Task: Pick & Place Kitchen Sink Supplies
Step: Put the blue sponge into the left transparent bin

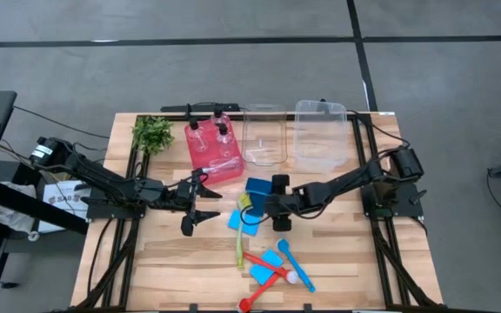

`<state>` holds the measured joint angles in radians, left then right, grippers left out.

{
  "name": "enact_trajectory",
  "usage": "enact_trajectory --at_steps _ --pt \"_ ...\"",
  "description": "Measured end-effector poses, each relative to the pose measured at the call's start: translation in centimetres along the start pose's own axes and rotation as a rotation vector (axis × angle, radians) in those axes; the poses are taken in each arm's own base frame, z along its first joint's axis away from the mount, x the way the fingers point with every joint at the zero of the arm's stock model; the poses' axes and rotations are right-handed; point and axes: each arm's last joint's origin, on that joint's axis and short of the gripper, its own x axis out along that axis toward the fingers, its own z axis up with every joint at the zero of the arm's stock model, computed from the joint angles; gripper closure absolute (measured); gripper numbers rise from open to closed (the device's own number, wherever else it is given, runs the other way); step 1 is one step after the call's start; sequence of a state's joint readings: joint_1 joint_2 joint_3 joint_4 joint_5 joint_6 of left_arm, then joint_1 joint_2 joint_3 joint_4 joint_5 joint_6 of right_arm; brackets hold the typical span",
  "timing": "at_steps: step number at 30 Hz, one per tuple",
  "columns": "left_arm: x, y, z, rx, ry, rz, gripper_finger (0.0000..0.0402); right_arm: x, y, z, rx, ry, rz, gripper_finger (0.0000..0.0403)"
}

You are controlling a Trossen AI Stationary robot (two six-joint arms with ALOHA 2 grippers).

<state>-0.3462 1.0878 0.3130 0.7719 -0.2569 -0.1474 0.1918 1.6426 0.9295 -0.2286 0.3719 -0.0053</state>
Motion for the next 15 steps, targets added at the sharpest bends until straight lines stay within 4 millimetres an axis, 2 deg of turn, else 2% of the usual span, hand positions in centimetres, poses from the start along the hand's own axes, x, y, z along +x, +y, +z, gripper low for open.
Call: enact_trajectory --at_steps 8,15 --pt "0.0 0.0 0.0 0.0 0.0 0.0 0.0135 -0.7 0.0 0.3 -0.082 -0.023 -0.076 0.0192" --pt "0.0 0.0 0.0 0.0 0.0 0.0 0.0135 1.2 -1.1 -0.4 -0.097 0.041 -0.108 0.0209"
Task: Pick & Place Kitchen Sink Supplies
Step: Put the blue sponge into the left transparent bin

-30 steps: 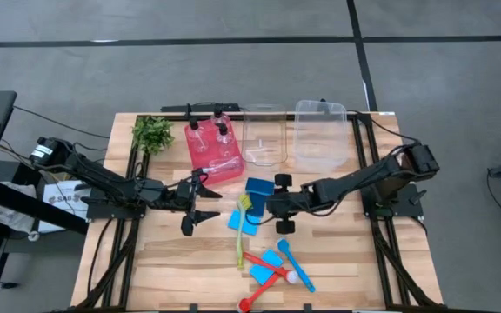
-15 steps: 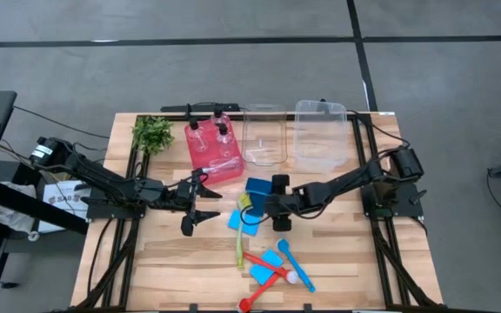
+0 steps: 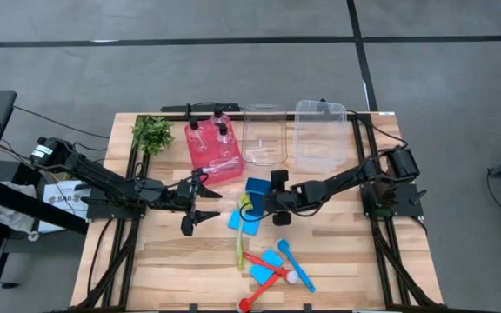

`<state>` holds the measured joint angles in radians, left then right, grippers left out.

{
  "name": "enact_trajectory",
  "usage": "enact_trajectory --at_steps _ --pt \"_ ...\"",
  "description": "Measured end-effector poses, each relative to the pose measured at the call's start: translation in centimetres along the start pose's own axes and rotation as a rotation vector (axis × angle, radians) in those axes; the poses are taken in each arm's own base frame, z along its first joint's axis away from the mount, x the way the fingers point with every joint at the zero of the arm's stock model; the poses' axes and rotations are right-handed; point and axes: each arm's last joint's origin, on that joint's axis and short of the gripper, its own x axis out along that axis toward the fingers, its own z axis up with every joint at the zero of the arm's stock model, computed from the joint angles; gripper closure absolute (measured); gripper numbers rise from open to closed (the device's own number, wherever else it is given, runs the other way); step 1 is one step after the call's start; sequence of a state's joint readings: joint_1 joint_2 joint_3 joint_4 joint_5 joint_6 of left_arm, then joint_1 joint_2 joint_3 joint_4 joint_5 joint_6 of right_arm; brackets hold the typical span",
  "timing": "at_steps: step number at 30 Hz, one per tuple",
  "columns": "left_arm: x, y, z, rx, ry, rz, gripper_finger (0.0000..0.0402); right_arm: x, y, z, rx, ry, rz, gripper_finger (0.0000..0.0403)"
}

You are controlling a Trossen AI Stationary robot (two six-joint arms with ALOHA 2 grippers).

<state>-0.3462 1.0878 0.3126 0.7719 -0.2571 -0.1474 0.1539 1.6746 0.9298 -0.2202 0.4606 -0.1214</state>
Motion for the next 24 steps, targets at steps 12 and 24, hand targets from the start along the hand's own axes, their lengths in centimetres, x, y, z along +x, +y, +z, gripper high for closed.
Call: enact_trajectory --at_steps 12,24 --pt "0.0 0.0 0.0 0.0 0.0 0.0 0.0135 1.6 1.3 -0.4 -0.026 0.036 -0.083 0.0307" --pt "0.0 0.0 0.0 0.0 0.001 0.0 0.0135 -4.5 1.7 0.7 0.002 -0.083 -0.077 0.0395"
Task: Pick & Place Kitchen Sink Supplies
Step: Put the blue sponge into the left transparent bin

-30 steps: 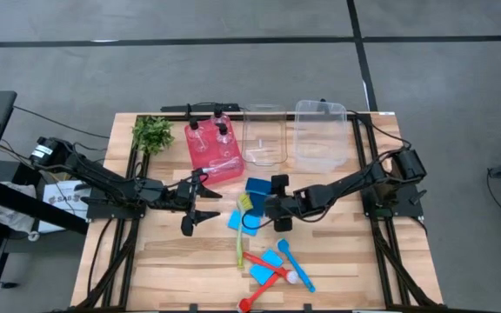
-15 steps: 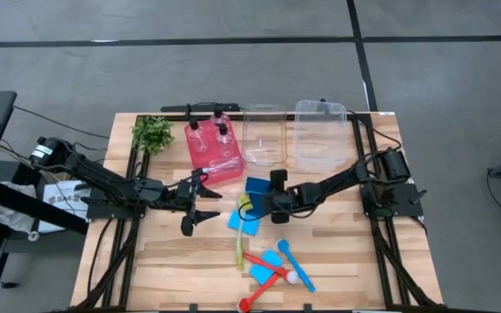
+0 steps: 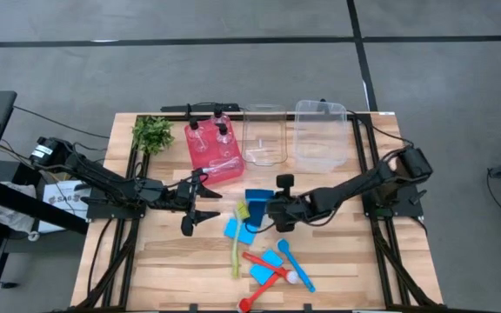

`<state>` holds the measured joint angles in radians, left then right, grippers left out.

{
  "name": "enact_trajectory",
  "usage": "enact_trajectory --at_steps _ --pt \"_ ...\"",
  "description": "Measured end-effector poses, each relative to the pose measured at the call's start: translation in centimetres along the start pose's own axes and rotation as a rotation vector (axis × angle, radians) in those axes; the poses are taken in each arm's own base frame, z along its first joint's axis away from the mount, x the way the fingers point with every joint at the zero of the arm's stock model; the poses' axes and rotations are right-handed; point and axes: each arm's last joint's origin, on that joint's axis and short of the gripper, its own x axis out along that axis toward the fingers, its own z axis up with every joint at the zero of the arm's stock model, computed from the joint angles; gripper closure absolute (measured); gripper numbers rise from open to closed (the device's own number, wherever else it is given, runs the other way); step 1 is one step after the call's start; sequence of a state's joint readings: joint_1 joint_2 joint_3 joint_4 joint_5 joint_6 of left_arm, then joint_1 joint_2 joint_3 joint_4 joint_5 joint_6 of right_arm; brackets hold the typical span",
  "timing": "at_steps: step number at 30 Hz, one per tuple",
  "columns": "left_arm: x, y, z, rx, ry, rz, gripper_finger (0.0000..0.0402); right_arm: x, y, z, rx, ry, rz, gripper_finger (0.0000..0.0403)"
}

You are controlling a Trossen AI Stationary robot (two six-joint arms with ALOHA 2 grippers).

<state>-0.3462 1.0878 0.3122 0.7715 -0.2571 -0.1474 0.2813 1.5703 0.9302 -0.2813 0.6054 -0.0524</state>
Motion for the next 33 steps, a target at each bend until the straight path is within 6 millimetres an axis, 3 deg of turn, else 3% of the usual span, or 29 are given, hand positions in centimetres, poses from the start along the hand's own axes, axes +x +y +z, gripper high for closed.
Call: enact_trajectory --at_steps 9,13,17,21,27,33 --pt "0.0 0.0 0.0 0.0 0.0 0.0 0.0135 -5.5 -2.4 1.3 0.06 -0.17 -0.112 0.0399" --pt "0.0 0.0 0.0 0.0 0.0 0.0 0.0135 -7.4 -4.6 1.5 0.109 -0.225 -0.224 0.0392" --pt "0.0 0.0 0.0 0.0 0.0 0.0 0.0135 -8.0 -7.5 1.7 0.165 -0.259 -0.293 0.0392" --pt "0.0 0.0 0.0 0.0 0.0 0.0 0.0135 -7.1 -10.9 1.3 0.239 -0.256 -0.342 0.0397" --pt "0.0 0.0 0.0 0.0 0.0 0.0 0.0135 -4.1 -15.8 -0.2 0.359 -0.221 -0.314 0.0392" --pt "0.0 0.0 0.0 0.0 0.0 0.0 0.0135 -0.8 -19.0 -1.8 0.414 -0.136 -0.292 0.0393"
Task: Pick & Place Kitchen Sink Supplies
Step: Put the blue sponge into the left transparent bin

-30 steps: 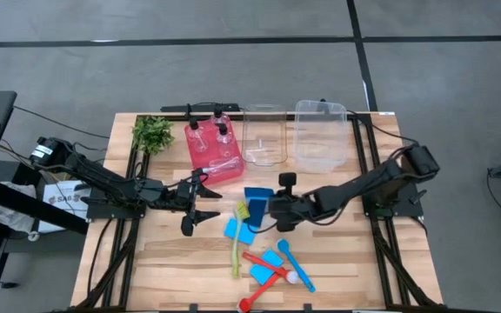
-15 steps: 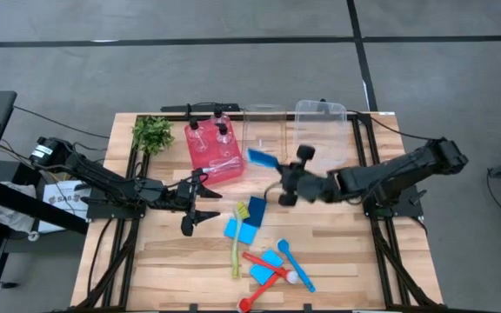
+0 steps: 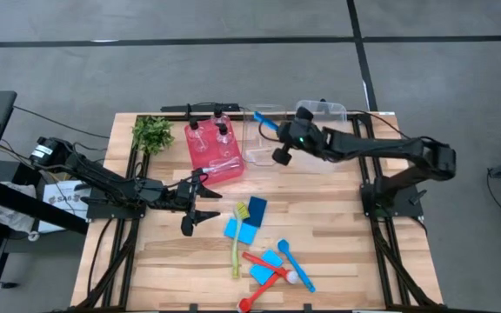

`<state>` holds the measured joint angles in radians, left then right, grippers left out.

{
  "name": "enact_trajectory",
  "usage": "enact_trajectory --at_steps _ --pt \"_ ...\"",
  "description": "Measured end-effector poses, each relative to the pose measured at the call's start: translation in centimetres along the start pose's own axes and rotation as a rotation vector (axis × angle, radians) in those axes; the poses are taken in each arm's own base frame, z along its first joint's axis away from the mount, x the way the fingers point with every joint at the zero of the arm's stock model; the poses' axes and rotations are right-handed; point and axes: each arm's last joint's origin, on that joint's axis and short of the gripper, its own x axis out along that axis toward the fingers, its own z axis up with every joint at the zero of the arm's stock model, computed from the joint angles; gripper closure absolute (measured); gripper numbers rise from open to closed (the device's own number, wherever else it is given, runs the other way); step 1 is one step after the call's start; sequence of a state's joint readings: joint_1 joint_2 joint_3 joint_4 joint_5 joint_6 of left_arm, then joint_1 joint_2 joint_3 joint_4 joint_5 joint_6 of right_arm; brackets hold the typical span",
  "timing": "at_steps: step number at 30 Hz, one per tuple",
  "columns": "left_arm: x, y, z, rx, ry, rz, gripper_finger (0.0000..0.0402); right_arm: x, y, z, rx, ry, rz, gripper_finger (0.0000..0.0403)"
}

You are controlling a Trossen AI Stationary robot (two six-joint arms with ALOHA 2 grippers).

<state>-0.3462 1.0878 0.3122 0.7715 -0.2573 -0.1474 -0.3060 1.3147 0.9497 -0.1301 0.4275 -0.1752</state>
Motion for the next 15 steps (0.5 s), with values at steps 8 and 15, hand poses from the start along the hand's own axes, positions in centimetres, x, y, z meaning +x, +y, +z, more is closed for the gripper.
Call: enact_trajectory --at_steps 8,15 --pt "0.0 0.0 0.0 0.0 0.0 0.0 0.0135 3.6 0.2 -1.4 0.009 0.094 0.059 0.0384" --pt "0.0 0.0 0.0 0.0 0.0 0.0 0.0135 4.6 0.8 -2.1 -0.016 0.14 0.066 0.0385"
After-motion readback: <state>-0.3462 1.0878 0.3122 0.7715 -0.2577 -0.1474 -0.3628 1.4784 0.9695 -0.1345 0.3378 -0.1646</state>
